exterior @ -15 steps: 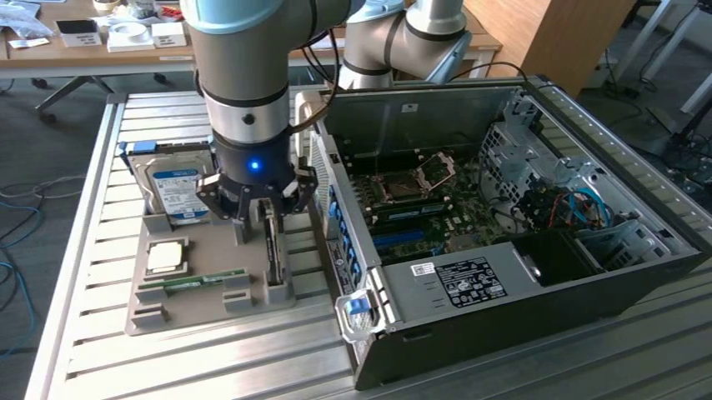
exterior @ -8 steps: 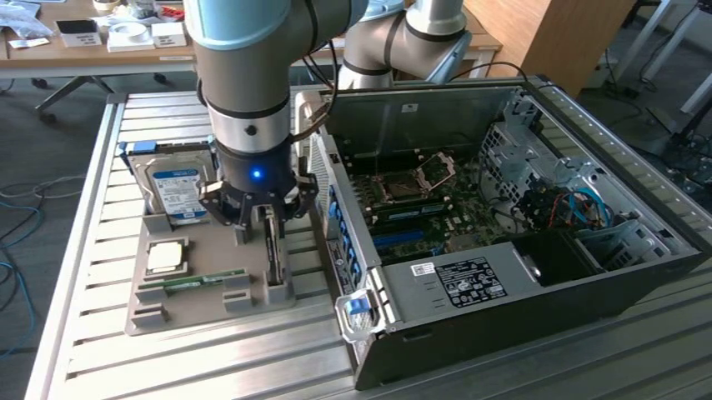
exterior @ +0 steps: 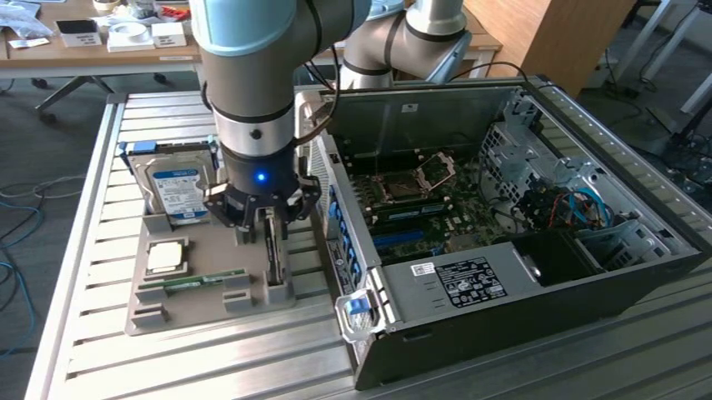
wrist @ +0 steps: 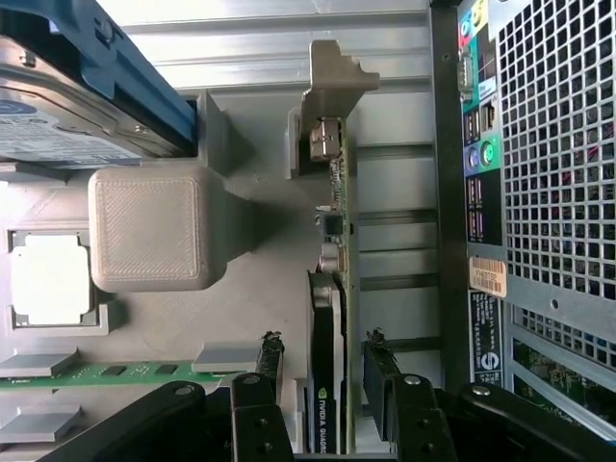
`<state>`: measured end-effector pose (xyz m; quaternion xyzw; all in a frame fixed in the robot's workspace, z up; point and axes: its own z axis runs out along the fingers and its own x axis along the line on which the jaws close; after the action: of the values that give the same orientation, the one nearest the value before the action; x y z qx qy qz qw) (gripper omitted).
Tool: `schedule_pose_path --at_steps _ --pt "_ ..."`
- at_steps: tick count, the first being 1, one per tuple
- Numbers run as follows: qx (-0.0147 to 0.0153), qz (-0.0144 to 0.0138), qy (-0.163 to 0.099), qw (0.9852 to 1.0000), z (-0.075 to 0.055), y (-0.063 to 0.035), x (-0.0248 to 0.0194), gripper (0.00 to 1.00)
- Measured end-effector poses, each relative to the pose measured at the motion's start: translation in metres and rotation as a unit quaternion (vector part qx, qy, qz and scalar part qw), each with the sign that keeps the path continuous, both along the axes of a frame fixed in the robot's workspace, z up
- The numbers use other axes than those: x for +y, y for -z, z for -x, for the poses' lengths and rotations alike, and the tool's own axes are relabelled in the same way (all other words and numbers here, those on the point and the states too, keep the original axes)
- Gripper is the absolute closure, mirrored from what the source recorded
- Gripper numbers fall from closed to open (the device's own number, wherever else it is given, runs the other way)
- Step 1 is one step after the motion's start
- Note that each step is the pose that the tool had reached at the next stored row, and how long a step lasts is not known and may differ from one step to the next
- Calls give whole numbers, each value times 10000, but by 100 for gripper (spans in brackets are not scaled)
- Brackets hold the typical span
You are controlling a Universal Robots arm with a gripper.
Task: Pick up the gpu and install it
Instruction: 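Pick up the gpu and move the gpu toward the slot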
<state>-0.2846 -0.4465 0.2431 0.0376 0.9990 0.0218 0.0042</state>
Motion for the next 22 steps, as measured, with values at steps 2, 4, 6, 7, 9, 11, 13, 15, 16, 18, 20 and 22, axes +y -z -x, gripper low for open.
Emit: schedule_pose_path --at_steps 2,4,6,7,9,11,13,15,16,18,20,22 --pt "1 1 0 10000 -7 3 -2 53" --pt "0 0 1 10000 -7 16 -2 53" --pt "0 0 0 10000 -8 51 -2 53" --pt "0 0 0 10000 -8 67 -3 53" --pt "0 0 0 10000 -8 94 -2 53" --pt "0 1 0 10000 -8 111 -3 53" --pt "1 1 0 10000 -8 121 -3 53" --pt "1 1 0 10000 -8 124 -1 53" --pt "0 0 0 10000 -9 127 4 53" --pt "0 0 0 10000 -8 132 15 53" --pt "1 1 0 10000 -8 136 26 53" --pt "0 0 0 10000 -8 139 34 53"
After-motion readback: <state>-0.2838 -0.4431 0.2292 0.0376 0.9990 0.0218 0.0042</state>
